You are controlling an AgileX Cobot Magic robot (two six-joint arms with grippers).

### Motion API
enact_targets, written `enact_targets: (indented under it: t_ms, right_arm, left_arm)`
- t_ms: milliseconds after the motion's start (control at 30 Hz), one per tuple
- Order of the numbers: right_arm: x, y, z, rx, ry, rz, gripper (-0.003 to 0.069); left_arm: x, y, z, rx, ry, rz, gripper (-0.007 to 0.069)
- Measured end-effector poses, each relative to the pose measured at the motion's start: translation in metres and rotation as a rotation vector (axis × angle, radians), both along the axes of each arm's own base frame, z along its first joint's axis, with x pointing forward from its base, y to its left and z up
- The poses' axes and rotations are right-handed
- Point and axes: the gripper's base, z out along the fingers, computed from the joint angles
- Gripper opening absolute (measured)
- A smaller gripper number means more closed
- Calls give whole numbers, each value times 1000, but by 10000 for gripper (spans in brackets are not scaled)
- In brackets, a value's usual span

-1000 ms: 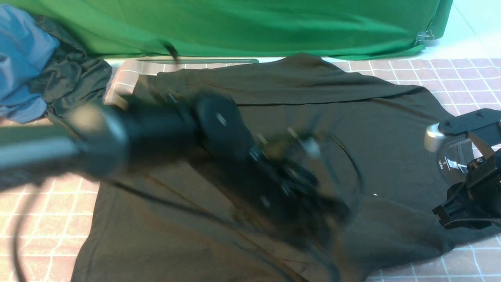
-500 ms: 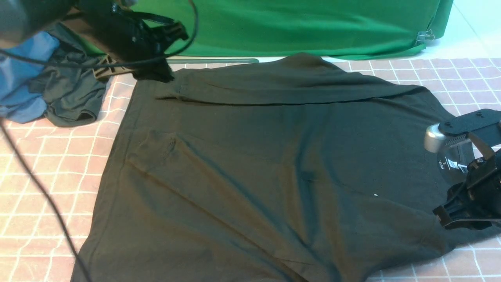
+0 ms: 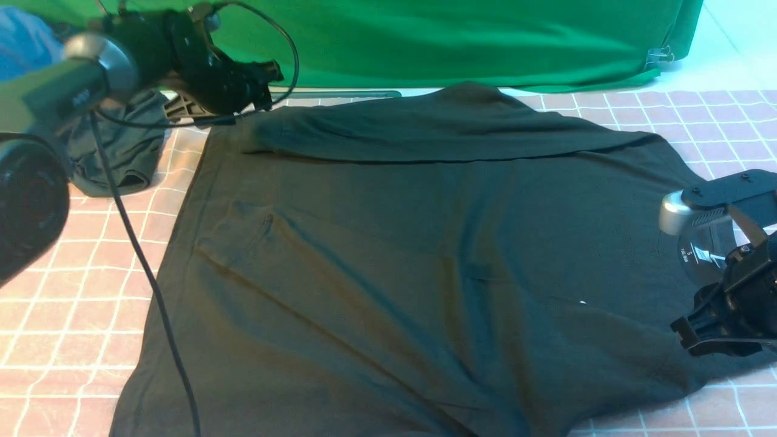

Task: Fold a long-sleeved shirt over a pink coffee tablecloth.
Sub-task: 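Grab the top left corner of the dark shirt with the left gripper, then fold the left side of the dark shirt inward over its body with the left gripper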

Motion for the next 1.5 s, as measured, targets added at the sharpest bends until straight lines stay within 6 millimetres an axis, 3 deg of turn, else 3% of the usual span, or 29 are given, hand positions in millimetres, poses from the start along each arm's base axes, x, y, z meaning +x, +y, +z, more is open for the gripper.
enact_targets:
  t_ms: [167,367,500,633,700,800,1100,1267,1500]
  right_arm:
    - [0,0,0,0,0,-1,247]
    - [0,0,0,0,0,-1,247]
    - [0,0,0,4,3,-3,247]
    - [-1,1,0,12,7,-7,247]
    - [-1,1,0,12,7,-7,247]
    - [-1,1,0,12,7,-7,247]
    - [-1,1,0,16,9,-8,247]
    - [-1,1,0,17,9,-9,247]
    - [0,1,0,19,-1,-10,247]
  left_arm:
    - [3,1,-21,23,25,-11,505]
    - [5,1,-23,41,21,-18,486]
    - [4,2,-24,62,26,-38,351]
    - [3,0,-25,80,49,-83,89]
    - [2,0,-23,92,61,-105,44]
    - [1,-1,-21,89,84,-112,43]
    - [-25,-2,46,81,178,-147,43]
    - [-51,-4,91,46,235,-171,43]
    - [-72,-8,111,7,327,-199,43]
